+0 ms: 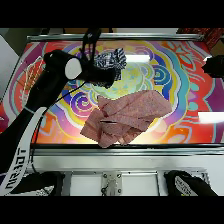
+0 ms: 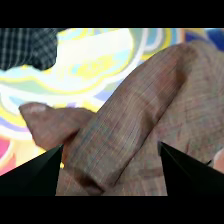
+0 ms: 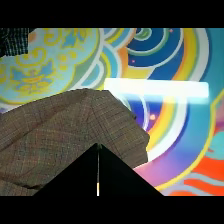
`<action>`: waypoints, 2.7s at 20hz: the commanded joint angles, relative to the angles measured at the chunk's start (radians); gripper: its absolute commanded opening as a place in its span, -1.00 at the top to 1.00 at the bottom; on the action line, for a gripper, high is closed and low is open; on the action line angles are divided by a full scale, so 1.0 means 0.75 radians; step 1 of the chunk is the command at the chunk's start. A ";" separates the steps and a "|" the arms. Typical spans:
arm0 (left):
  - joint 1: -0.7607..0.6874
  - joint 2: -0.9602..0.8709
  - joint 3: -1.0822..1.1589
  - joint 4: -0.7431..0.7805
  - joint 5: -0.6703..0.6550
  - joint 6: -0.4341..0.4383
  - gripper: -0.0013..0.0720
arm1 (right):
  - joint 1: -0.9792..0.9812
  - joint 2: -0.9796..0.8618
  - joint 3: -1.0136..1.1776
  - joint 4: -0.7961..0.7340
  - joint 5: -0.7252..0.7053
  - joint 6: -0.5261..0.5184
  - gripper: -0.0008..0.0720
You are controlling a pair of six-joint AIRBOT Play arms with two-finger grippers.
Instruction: Fold the clothes and pants, and hang the long-sleeved shirts on hangers.
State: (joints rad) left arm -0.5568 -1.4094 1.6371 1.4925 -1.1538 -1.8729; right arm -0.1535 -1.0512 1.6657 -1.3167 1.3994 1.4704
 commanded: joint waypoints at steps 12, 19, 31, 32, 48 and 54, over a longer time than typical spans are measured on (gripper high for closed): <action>0.072 0.218 -1.039 -0.455 0.471 -0.287 -0.73 | 0.127 -0.001 -0.105 0.013 -0.044 0.000 0.93; -0.003 0.150 -0.966 -0.455 0.431 -0.190 -0.73 | 0.135 0.003 -0.120 0.009 -0.041 -0.001 0.93; -0.020 0.130 -1.014 -0.460 0.476 -0.132 -0.73 | 0.135 0.008 -0.123 0.014 0.005 0.000 0.92; -0.020 0.114 -0.990 -0.459 0.469 -0.131 -0.73 | 0.135 0.008 -0.123 0.013 0.005 0.000 0.93; 0.036 0.369 -0.970 -0.446 0.478 -0.036 0.92 | 0.957 -0.315 -0.926 -0.200 -0.571 -0.007 -0.94; 0.036 0.376 -0.961 -0.443 0.452 -0.034 0.92 | 0.955 -0.353 -0.925 -0.450 -0.693 0.216 -0.21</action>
State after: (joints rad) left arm -0.5308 -1.1316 0.9112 1.1580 -0.7998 -1.8992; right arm 0.5606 -1.3010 0.9730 -1.5497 0.9226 1.5459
